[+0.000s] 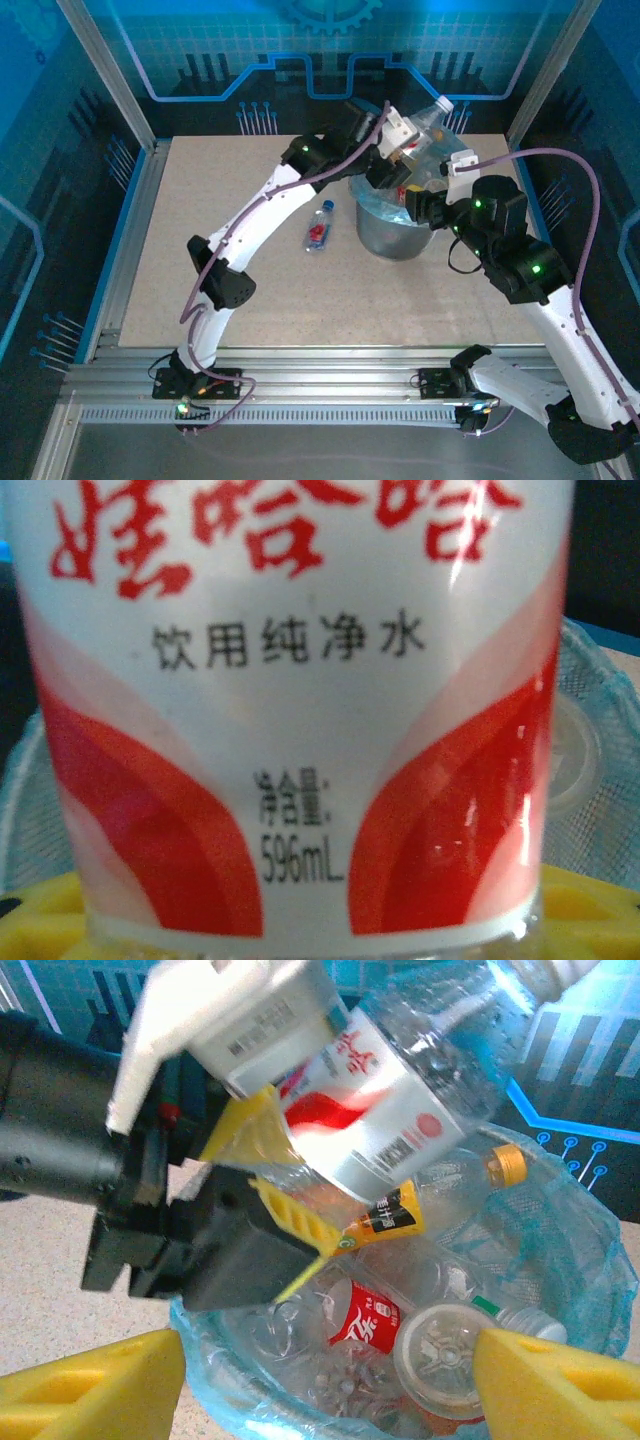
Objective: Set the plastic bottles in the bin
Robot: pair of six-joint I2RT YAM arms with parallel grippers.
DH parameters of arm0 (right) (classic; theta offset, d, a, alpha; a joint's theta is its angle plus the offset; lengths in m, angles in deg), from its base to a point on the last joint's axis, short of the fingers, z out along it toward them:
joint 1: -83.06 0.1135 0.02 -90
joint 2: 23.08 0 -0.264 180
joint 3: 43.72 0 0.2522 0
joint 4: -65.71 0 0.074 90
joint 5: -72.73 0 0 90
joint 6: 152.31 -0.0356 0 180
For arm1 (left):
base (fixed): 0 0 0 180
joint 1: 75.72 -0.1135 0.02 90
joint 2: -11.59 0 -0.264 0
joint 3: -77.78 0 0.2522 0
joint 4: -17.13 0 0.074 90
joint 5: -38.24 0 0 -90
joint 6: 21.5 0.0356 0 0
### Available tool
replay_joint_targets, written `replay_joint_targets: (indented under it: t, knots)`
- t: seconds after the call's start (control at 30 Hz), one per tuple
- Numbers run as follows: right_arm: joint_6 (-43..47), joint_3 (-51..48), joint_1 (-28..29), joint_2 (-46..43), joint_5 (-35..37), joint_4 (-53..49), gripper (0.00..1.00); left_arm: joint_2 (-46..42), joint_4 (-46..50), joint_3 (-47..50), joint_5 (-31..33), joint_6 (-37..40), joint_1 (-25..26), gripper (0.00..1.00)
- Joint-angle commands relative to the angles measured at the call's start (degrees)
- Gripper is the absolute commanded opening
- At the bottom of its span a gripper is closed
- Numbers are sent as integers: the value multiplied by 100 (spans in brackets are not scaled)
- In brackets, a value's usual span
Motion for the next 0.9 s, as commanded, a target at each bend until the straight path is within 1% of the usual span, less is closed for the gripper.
replay_joint_targets:
  t: [0.0,0.13,0.2,0.33,0.43,0.53,0.67,0.87]
  knots:
    - [-142,-40,-66,-19,-18,206,77,265,272,-297,104,174,19,74]
    - [-150,-68,-74,-10,21,190,77,268,173,-300,218,50,20,90]
    - [-168,-53,-83,30,71,189,77,235,90,-287,253,-21,17,94]
    - [-265,139,-151,282,148,18,76,155,-55,-282,529,-107,18,95]
    - [-410,497,-276,737,116,-347,75,72,-81,-272,941,-159,14,95]
    - [-534,888,-346,1264,108,-635,74,-164,-46,-98,1088,-272,10,95]
    - [-680,1229,-408,1866,139,-626,73,-883,-295,750,1146,-542,4,95]
    - [-706,1751,-439,2722,83,-493,73,-2373,-1220,2644,1137,-982,-41,95]
